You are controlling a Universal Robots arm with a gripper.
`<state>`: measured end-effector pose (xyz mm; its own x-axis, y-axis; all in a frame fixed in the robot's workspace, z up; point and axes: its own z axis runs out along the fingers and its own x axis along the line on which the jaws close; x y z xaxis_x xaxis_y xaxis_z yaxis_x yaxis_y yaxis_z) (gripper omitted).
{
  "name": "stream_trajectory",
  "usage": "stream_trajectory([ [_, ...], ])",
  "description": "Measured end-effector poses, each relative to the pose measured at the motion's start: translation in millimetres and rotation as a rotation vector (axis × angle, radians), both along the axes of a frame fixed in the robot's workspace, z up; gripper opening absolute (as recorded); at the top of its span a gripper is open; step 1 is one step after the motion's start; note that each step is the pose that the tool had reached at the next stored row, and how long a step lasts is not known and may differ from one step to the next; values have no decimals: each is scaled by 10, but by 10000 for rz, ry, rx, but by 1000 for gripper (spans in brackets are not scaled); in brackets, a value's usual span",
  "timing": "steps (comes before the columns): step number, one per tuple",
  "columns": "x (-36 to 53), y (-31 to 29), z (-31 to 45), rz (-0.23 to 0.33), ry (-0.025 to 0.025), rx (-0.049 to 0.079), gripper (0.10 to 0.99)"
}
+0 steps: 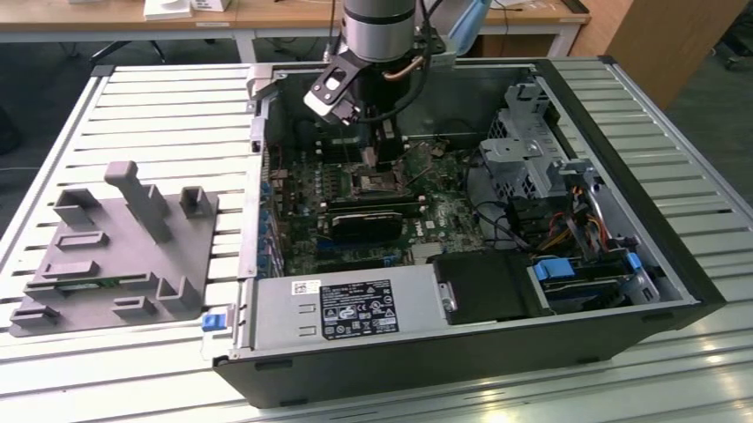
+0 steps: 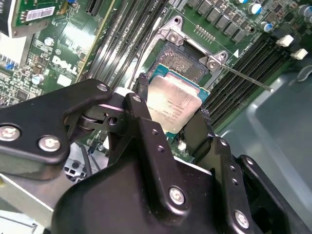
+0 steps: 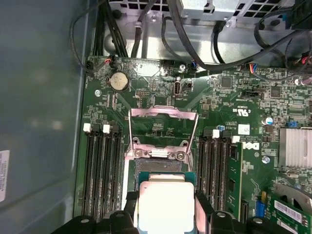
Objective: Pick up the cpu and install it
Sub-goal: 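Place the cpu into insertion slot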
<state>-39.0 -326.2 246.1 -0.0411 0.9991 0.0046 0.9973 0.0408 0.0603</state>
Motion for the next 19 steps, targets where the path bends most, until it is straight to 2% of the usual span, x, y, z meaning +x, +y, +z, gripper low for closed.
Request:
stream_trajectory([
  [9, -1, 7, -135, -2, 2, -19, 541],
  [15, 3, 44, -215, -2, 7, -18, 541],
  [19, 3, 48, -259, -24, 7, -18, 541],
])
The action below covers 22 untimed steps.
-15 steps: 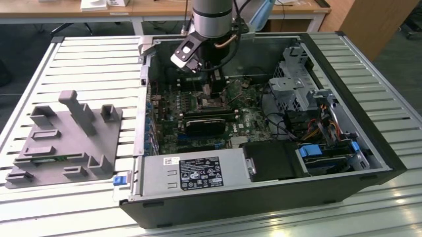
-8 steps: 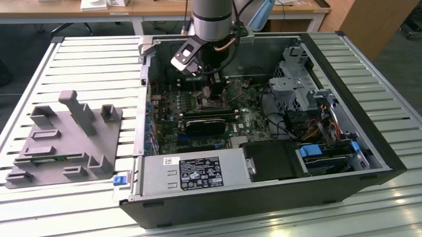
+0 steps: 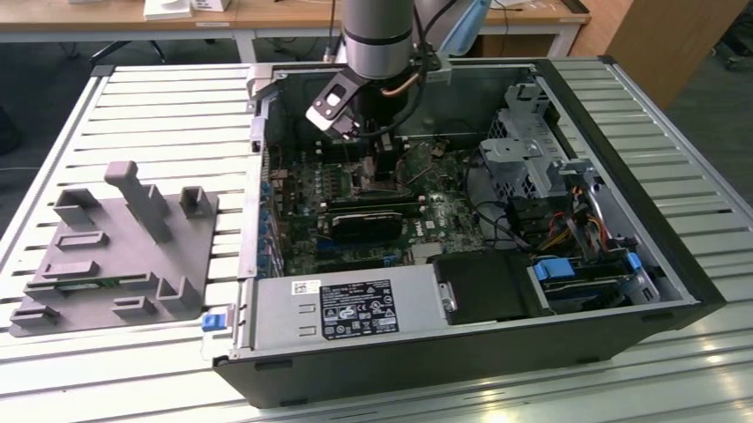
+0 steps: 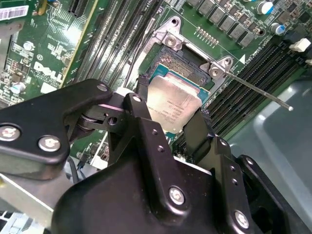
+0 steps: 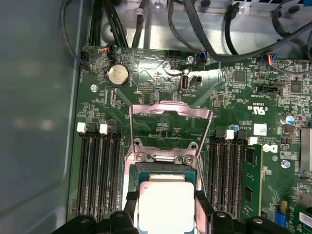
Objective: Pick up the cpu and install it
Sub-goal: 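Place the cpu into insertion slot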
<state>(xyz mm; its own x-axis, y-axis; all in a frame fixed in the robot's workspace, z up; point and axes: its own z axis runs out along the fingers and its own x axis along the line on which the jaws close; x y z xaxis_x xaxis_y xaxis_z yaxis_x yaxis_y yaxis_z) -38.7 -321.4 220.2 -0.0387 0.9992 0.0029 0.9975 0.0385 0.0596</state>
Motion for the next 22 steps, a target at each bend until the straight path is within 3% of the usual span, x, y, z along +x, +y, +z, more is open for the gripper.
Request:
stream_trajectory([
  [8, 0, 2, -96, -79, 0, 6, 541],
  [22, -9, 2, -179, -314, 0, 11, 541],
])
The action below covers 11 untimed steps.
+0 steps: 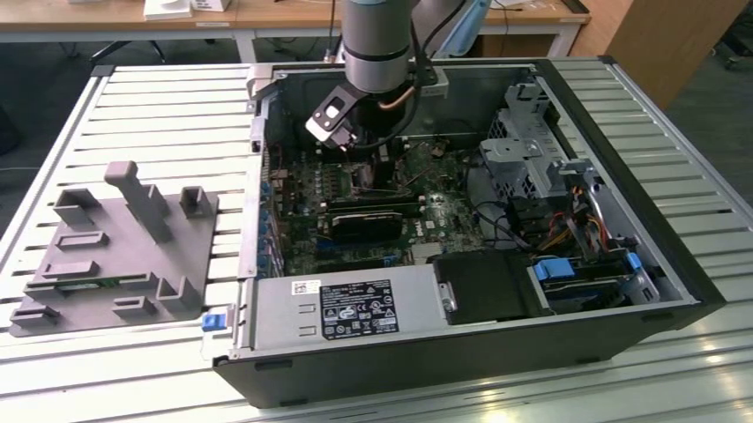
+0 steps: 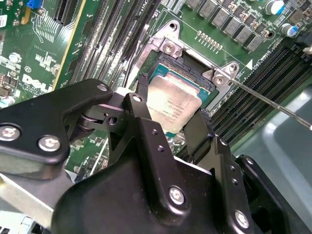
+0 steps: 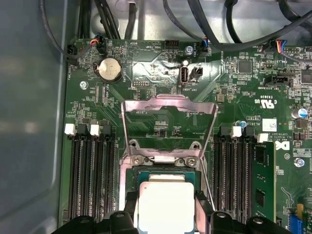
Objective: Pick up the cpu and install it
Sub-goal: 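Place the cpu into insertion slot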
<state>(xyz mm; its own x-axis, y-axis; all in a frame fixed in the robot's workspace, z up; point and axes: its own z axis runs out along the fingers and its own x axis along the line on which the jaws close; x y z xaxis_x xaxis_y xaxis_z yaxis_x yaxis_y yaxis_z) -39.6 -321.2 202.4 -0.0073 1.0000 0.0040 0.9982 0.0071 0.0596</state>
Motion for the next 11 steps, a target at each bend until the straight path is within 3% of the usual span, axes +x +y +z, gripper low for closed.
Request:
stream_trajectory([
  [11, -4, 2, -63, 1, 0, 10, 541],
])
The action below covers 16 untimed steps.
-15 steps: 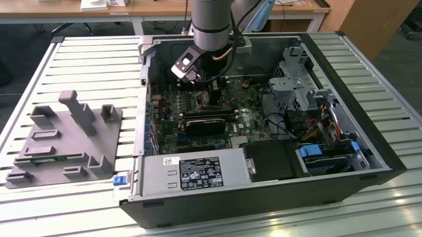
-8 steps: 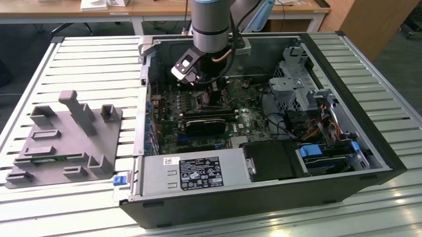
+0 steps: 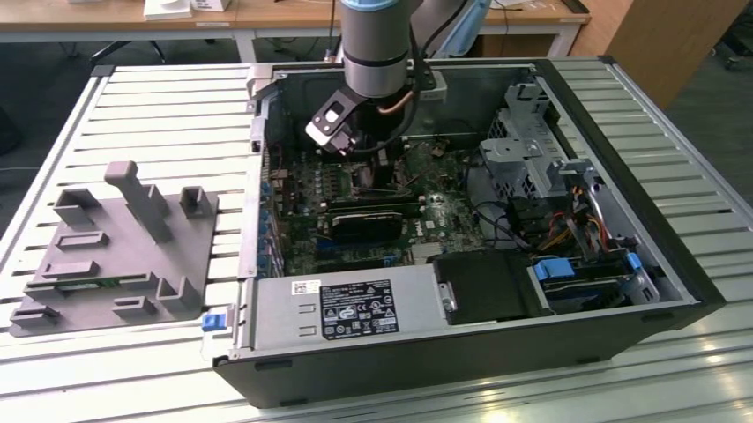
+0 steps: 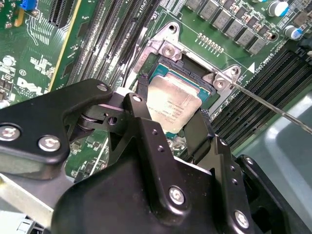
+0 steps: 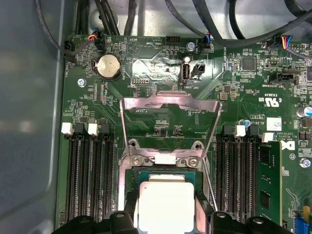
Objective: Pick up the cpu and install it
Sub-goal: 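Place the cpu into insertion slot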
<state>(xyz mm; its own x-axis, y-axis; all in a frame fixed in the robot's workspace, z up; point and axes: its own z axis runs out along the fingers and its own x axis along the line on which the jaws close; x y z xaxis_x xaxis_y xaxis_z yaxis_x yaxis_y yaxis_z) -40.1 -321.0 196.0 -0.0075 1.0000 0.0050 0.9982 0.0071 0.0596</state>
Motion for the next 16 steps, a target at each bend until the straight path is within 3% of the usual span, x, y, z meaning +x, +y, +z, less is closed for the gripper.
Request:
stream_trajectory([
  [16, 0, 0, -21, 0, 0, 7, 553],
])
